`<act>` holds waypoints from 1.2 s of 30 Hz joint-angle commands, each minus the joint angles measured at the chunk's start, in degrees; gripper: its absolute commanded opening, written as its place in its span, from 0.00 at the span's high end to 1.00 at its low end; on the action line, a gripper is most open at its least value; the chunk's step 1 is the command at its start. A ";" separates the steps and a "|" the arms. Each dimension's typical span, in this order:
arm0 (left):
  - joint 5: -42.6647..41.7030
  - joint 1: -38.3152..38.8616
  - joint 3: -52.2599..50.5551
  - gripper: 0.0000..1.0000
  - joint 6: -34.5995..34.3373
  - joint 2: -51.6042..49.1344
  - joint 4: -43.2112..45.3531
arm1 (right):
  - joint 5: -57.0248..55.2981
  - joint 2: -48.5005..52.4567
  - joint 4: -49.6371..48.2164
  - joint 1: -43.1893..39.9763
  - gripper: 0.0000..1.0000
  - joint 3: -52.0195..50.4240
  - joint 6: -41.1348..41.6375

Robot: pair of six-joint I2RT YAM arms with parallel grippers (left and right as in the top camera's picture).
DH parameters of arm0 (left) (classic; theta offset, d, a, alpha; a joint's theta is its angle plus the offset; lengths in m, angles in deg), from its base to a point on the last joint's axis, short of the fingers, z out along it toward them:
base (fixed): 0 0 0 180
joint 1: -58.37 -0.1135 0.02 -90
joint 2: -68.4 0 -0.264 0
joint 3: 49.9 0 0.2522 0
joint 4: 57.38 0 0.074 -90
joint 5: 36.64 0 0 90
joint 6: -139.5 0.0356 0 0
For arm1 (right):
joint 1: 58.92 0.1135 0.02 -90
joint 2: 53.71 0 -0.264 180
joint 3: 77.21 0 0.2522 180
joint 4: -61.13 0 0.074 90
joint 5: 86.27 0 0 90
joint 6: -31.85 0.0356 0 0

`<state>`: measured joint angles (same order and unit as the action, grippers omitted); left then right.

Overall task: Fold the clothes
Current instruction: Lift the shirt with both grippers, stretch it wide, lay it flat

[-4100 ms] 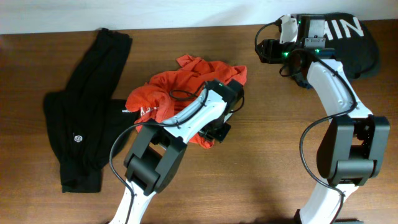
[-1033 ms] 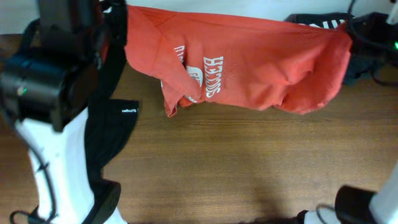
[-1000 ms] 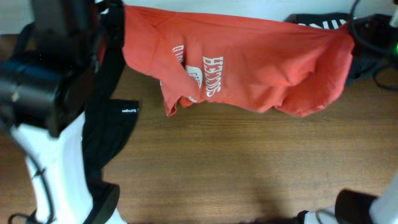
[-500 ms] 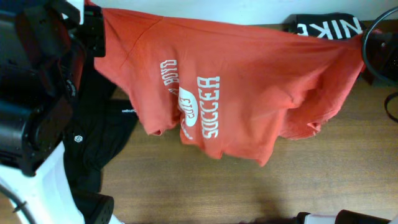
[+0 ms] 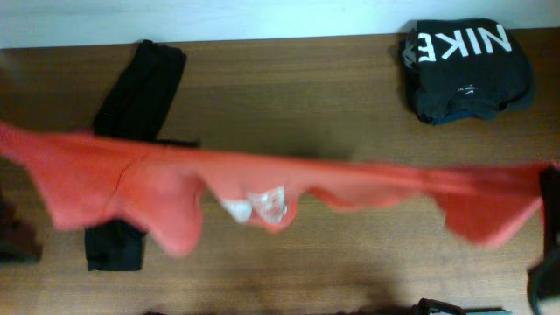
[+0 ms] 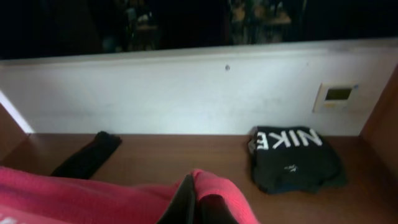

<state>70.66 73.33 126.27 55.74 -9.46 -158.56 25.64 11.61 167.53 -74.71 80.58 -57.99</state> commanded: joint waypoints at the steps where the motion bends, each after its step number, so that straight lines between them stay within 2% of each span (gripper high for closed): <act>1: 9.07 -2.01 -0.85 0.99 0.52 -0.44 0.04 | -12.61 0.87 0.63 -2.01 0.96 -0.61 -0.85; 6: 9.07 -2.01 -6.36 0.99 0.50 -4.50 0.35 | -13.35 7.15 2.84 -1.86 0.96 -0.61 -1.44; 13: 9.38 -2.03 -13.05 1.00 0.28 -17.29 0.24 | -7.58 22.23 4.50 -1.81 0.96 -2.91 -4.50; 18: 11.65 -3.87 -15.37 1.00 -2.34 -27.69 0.13 | -7.34 36.76 2.80 2.16 0.96 -4.92 -6.45; 20: 11.43 -5.73 -15.37 1.00 -3.04 -34.51 0.68 | -7.34 46.07 -0.83 5.03 0.96 -4.92 -6.82; 26: 11.43 -7.65 -15.37 1.00 -2.95 -45.62 7.61 | -7.32 61.22 -13.09 8.04 0.96 -4.92 -6.71; 31: 11.43 -8.28 -15.37 1.00 -2.25 -53.68 18.80 | -7.30 69.53 -24.57 8.87 0.96 -4.92 -5.25; 36: 11.32 -9.75 -15.37 1.00 -2.32 -58.86 23.23 | -7.58 73.61 -30.73 9.92 0.95 -4.92 -5.31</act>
<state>75.62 67.41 110.53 53.14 -66.03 -136.70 23.65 83.46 139.31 -64.27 75.29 -63.04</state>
